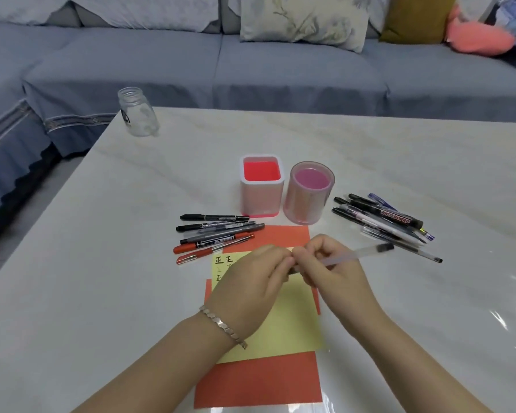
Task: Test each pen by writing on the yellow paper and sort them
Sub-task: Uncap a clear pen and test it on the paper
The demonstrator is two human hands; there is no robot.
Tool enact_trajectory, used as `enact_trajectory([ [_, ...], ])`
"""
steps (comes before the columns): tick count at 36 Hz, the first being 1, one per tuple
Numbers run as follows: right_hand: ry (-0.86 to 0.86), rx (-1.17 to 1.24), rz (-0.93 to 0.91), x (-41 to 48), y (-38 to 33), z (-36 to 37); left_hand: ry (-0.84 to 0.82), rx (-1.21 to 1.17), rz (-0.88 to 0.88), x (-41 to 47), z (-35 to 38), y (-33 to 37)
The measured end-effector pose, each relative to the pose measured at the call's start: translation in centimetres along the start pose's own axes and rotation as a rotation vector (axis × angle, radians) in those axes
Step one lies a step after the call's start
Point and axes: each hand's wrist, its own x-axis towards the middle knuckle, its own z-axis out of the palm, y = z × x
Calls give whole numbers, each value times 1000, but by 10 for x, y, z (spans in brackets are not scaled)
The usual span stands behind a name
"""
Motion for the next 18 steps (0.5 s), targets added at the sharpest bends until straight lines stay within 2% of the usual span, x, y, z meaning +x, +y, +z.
enact_trajectory([
  [8, 23, 17, 62, -1, 3, 18, -206, 28, -10, -10, -6, -7],
  [18, -56, 50, 20, -1, 9, 21, -102, 87, 105, -17, -4, -21],
])
